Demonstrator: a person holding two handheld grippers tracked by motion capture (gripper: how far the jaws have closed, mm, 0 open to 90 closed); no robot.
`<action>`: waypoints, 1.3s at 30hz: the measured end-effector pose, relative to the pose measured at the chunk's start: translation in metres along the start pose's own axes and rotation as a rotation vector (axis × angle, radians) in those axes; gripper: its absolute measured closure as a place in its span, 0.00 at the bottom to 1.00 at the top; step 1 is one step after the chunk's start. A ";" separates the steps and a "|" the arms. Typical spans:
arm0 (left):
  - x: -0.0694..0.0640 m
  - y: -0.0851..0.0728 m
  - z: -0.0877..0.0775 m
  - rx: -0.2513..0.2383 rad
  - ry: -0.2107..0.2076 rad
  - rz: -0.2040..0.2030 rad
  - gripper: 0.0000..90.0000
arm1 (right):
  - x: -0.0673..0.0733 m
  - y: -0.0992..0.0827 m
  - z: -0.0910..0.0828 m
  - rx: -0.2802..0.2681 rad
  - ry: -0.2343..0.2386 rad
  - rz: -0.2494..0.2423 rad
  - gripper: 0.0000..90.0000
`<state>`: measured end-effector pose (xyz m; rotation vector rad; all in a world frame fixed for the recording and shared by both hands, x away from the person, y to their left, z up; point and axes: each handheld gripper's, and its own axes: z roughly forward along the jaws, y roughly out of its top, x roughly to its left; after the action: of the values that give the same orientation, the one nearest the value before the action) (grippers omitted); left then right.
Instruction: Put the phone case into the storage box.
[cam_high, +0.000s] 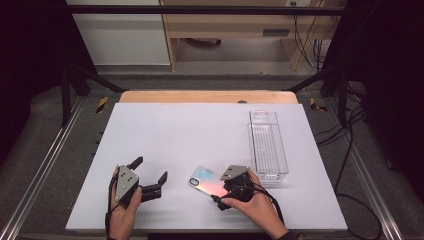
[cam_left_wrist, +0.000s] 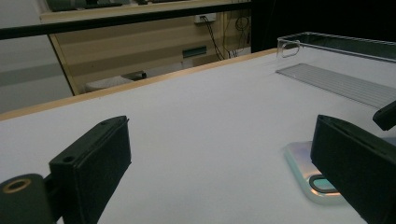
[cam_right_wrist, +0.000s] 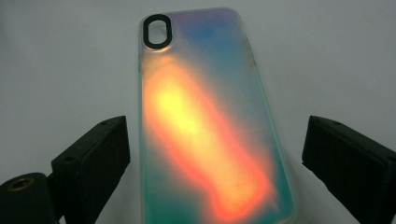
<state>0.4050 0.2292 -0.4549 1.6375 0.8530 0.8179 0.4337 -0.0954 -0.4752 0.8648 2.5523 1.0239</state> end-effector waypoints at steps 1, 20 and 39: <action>0.000 0.000 0.000 0.001 -0.001 0.001 0.05 | 0.000 -0.001 0.000 -0.004 0.005 0.004 0.08; -0.003 0.000 0.003 0.007 -0.015 0.011 0.05 | 0.000 -0.021 0.004 -0.066 0.014 -0.001 0.17; 0.001 0.000 0.002 -0.007 -0.027 -0.049 0.05 | 0.008 -0.011 0.002 -0.068 -0.017 -0.038 0.20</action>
<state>0.4070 0.2295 -0.4553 1.6113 0.8673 0.7623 0.4239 -0.0955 -0.4844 0.8000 2.4944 1.0811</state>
